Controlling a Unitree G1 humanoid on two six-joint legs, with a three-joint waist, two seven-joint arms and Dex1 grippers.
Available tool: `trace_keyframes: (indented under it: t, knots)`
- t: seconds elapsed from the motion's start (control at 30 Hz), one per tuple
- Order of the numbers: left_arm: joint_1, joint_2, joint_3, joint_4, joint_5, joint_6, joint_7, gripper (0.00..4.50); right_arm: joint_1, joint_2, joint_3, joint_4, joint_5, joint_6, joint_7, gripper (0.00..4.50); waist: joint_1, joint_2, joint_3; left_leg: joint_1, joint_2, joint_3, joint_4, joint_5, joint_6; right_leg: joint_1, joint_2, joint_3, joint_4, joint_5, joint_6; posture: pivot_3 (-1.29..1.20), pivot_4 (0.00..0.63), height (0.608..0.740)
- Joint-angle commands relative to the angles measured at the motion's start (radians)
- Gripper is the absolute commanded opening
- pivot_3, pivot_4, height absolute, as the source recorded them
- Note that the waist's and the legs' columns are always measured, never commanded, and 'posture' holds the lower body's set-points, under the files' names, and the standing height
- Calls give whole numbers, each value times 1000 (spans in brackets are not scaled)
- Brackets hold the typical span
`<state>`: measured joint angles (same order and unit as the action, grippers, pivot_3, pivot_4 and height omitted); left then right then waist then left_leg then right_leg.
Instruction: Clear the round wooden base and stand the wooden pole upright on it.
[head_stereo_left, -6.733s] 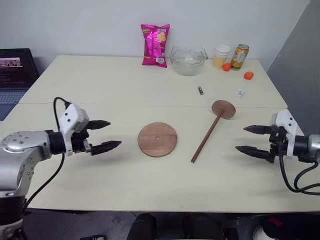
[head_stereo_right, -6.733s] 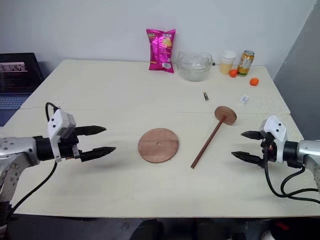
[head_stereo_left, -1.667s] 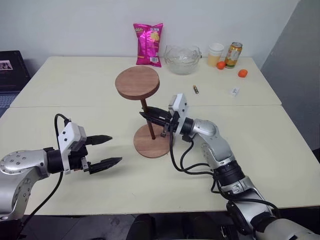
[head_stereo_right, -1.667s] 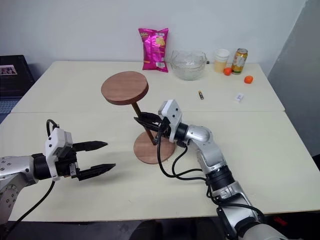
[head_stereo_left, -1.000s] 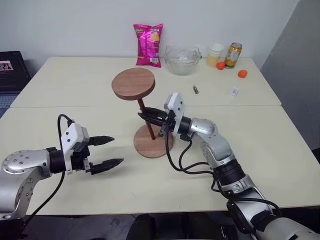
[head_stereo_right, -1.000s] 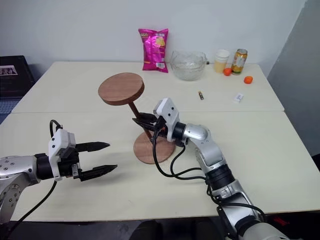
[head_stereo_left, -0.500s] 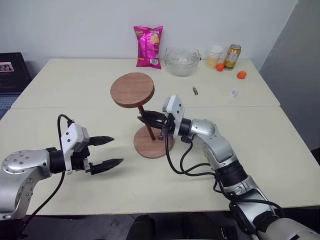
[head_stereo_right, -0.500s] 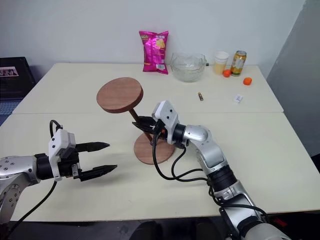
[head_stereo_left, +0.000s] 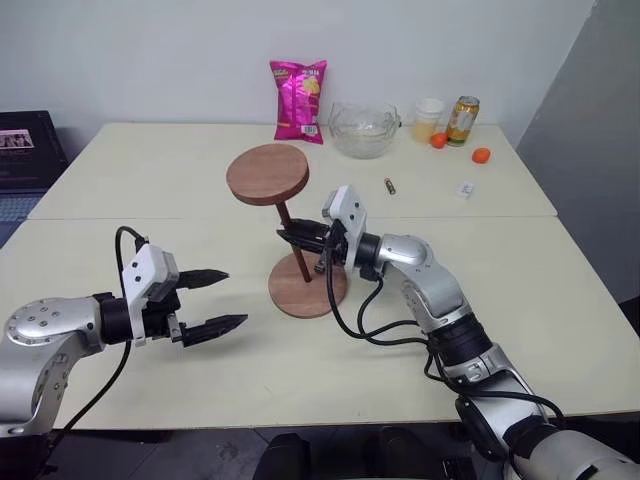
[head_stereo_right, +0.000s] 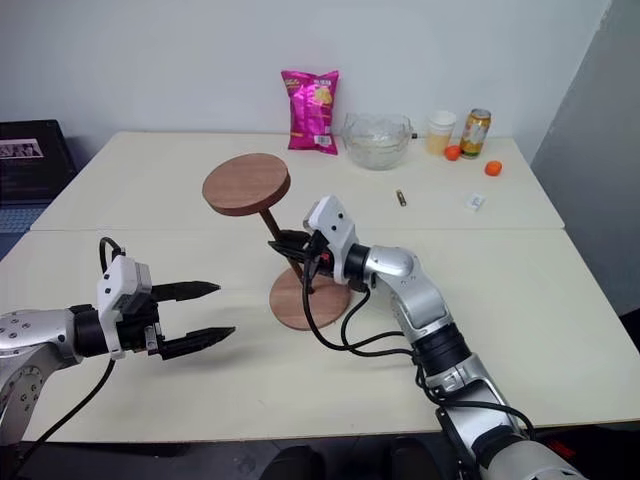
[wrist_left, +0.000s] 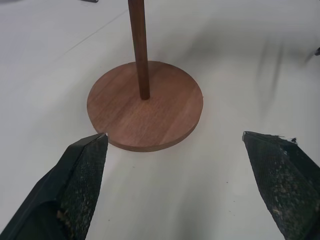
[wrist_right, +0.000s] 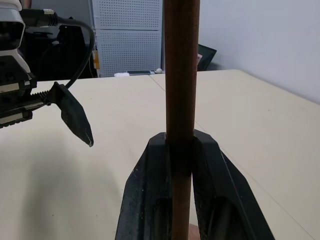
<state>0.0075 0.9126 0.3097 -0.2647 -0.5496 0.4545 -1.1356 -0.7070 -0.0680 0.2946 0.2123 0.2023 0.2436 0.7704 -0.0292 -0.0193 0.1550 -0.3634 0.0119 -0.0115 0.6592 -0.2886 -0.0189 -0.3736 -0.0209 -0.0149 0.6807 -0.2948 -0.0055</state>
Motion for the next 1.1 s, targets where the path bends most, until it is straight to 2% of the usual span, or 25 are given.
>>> trace_keyframes:
  t: [0.03,0.7,1.1]
  knots:
    - [-12,-1,9,-7,-7,-12,4,4500,68,-37,25,133,-51,65,-6,217,0,0,0,0,0,0,0,0,0,0,0,0,0,0,0,0,150,740]
    - [-25,-2,2,9,-7,-21,5,4500,93,-61,46,195,-78,52,9,217,0,1,-8,2,0,-1,-2,0,0,0,-1,0,-1,-1,-1,0,150,740]
    - [-20,-1,0,3,-5,-23,6,4500,85,-61,53,128,-74,49,8,217,0,0,-9,6,0,0,-12,0,0,0,-1,0,-2,-2,-3,0,150,740]
